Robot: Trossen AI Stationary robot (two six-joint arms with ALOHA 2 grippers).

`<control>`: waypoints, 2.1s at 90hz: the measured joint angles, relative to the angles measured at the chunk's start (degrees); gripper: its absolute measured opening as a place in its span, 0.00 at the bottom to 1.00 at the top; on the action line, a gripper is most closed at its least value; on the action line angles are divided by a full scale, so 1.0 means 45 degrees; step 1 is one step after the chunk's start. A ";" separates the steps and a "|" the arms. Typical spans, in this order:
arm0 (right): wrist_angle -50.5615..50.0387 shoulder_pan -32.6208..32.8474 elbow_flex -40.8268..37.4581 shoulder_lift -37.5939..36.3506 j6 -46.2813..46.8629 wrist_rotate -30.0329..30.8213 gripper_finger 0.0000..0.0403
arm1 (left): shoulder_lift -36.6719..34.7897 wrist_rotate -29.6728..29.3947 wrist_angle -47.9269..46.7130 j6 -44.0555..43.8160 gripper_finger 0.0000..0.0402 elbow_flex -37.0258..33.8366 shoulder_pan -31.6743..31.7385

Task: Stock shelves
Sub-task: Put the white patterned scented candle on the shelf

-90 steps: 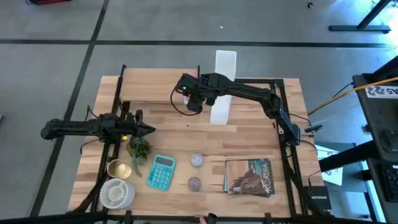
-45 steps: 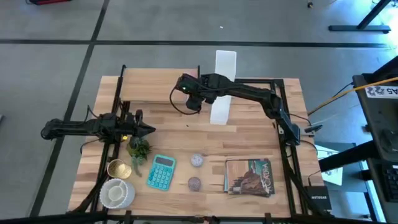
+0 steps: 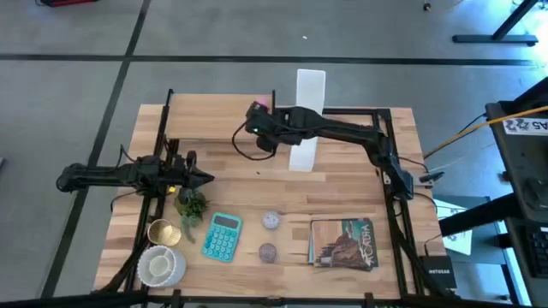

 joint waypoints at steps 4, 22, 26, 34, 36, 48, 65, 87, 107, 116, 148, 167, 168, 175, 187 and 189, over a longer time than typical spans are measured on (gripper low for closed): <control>0.0023 0.0233 0.0000 -0.0144 0.0972 0.0752 0.65 | 0.0000 0.0002 0.0005 0.0004 0.01 0.0000 0.0000; -0.0895 0.1283 0.0000 -0.0753 0.7219 0.3673 0.65 | 0.0000 0.0002 0.0002 -0.0001 0.01 0.0000 0.0000; -0.2101 0.1541 0.0000 -0.1015 0.9117 0.3041 0.65 | 0.0000 0.0002 0.0005 0.0004 0.01 0.0000 -0.0003; -0.4151 0.1949 0.0000 -0.1595 1.3495 -0.0561 0.65 | -0.0003 -0.0001 0.0005 0.0004 0.01 0.0000 -0.0003; -0.4471 0.2022 0.0000 -0.1699 1.4513 -0.1584 0.65 | 0.0000 0.0002 0.0005 0.0004 0.01 0.0000 0.0002; -0.4445 0.2672 -0.0247 -0.2081 1.8242 -0.5686 0.65 | 0.0000 0.0002 0.0003 0.0004 0.01 0.0000 -0.0003; -0.1551 0.3979 -0.2275 -0.2090 1.8247 -0.6138 0.65 | 0.0000 0.0002 0.0004 0.0003 0.01 0.0000 0.0000; 0.2881 0.4391 -0.6886 -0.2061 1.8896 -0.8508 0.65 | 0.0000 0.0001 0.0005 0.0004 0.01 0.0000 -0.0002; 0.6069 0.4392 -0.9447 -0.2042 1.9320 -1.0280 0.66 | 0.0000 -0.0002 0.0004 -0.0001 0.01 0.0000 -0.0003; 0.6846 0.4455 -0.9666 -0.2042 1.8790 -1.0297 0.72 | 0.0000 0.0002 0.0005 0.0002 0.01 0.0000 0.0002; 0.7385 0.4539 -0.9661 -0.0760 1.8708 -0.9688 0.99 | -0.0001 0.0001 0.0002 0.0003 0.01 0.0000 0.0000; 0.7454 0.4557 -0.9661 -0.0261 1.9716 -0.8872 0.97 | 0.0000 0.0002 0.0004 0.0003 0.01 0.0000 -0.0003; 0.7479 0.4557 -0.9661 -0.0245 1.9748 -0.8869 0.97 | 0.0000 0.0001 0.0005 0.0003 0.01 0.0000 -0.0002; 0.7370 0.4557 -0.9668 -0.0194 1.9966 -0.8676 0.97 | 0.0000 0.0002 0.0004 0.0004 0.01 0.0000 -0.0003; 0.7437 0.4552 -0.9656 -0.0196 2.0008 -0.8568 0.95 | 0.0000 0.0000 0.0005 0.0004 0.01 0.0000 -0.0003; 0.7423 0.4551 -0.9661 -0.0196 2.0034 -0.8566 0.94 | 0.0000 0.0001 0.0005 0.0004 0.01 0.0000 0.0001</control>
